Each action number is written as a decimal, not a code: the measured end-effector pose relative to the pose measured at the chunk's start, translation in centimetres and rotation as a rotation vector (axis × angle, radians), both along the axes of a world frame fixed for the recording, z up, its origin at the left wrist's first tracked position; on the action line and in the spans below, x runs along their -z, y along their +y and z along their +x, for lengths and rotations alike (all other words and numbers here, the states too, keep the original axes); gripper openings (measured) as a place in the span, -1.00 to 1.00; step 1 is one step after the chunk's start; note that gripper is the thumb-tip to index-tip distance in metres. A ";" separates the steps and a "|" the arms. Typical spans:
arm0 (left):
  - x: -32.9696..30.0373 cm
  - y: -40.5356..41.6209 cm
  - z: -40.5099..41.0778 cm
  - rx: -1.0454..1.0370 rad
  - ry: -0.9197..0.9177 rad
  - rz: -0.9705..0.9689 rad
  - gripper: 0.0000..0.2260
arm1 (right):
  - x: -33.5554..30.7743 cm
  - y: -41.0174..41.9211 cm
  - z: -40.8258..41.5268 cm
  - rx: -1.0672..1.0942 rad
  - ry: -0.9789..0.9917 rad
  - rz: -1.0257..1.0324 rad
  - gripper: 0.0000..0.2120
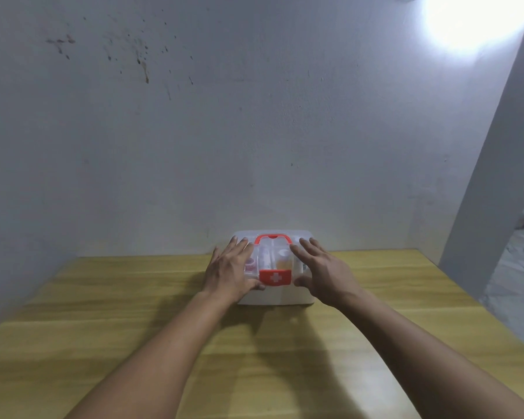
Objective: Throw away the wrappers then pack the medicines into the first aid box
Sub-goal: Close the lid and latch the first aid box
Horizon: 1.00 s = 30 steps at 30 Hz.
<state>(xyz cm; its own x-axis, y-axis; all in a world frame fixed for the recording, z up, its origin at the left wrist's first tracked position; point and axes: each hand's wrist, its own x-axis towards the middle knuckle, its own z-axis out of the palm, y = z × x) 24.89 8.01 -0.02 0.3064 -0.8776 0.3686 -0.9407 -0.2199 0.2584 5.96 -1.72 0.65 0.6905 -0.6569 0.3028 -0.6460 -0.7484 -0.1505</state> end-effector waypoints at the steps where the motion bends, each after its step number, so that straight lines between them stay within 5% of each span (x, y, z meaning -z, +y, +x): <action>1: 0.0 -0.3 0.1 -0.003 0.002 0.006 -0.11 | 0.1 -0.4 0.2 0.003 -0.003 0.004 -0.25; 30: 0.0 -5.4 2.5 0.001 0.067 -0.021 -0.12 | 0.2 -5.2 3.3 0.026 -0.071 0.022 -0.25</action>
<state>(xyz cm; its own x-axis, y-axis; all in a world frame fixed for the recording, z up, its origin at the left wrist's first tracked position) 27.43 2.59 0.02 0.3299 -0.8705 0.3654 -0.9215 -0.2129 0.3248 9.24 -6.91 0.41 0.6503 -0.6815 0.3357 -0.6526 -0.7273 -0.2124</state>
